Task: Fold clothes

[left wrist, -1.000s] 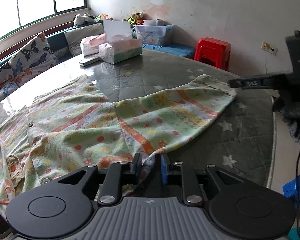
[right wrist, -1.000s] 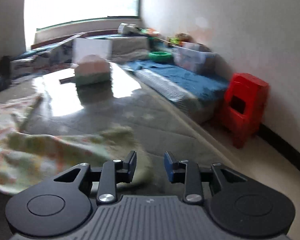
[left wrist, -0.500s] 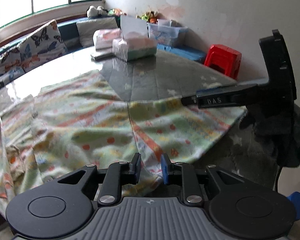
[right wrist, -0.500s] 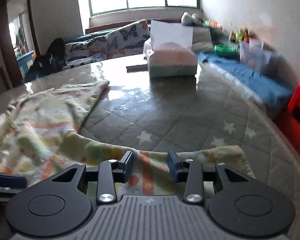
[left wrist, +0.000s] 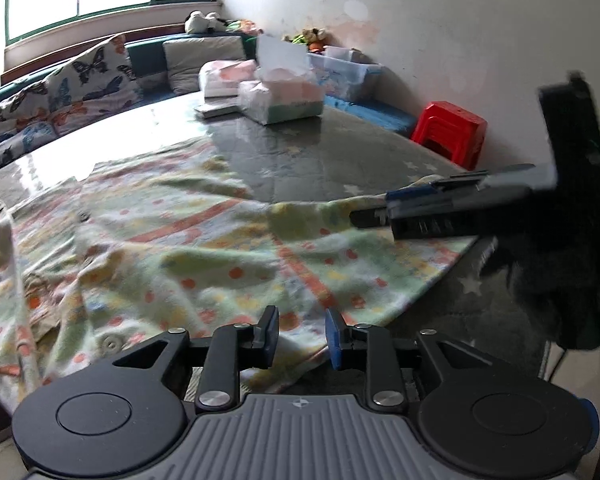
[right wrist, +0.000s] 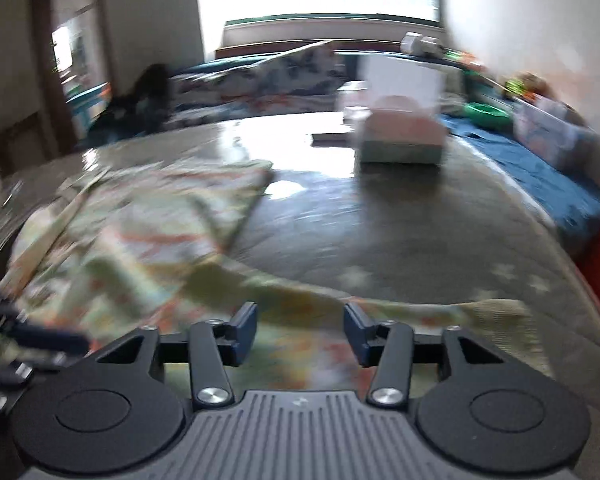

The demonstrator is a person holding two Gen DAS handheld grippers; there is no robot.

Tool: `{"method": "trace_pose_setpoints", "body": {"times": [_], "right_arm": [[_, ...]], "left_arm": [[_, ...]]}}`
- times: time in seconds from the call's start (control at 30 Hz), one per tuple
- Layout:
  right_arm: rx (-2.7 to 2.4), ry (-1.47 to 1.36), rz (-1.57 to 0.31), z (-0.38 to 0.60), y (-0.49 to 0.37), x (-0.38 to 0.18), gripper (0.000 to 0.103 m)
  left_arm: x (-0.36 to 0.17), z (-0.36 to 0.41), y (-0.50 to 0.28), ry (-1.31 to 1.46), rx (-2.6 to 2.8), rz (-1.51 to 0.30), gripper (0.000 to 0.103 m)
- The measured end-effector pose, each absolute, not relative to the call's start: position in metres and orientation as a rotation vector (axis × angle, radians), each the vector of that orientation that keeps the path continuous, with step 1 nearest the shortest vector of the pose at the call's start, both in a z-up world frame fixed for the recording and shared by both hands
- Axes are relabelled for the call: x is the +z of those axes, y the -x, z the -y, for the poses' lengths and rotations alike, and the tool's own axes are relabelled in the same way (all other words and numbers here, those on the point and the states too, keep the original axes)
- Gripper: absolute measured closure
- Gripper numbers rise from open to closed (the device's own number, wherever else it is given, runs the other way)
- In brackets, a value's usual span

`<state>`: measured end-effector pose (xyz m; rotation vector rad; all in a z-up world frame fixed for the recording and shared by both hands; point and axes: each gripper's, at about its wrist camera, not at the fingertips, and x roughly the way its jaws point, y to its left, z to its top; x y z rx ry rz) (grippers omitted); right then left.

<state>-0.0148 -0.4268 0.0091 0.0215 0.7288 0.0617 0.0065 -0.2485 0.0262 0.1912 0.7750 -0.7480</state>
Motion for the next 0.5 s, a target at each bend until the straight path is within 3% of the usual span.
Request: {"method": "trace_pose_setpoints", "body": {"times": [0.5], "right_arm": [[0.264,0.083,-0.689,0.357,-0.020,0.029,0.047]], "left_arm": [[0.061,0.172,-0.054,-0.045,-0.423,-0.708,0.061]]}}
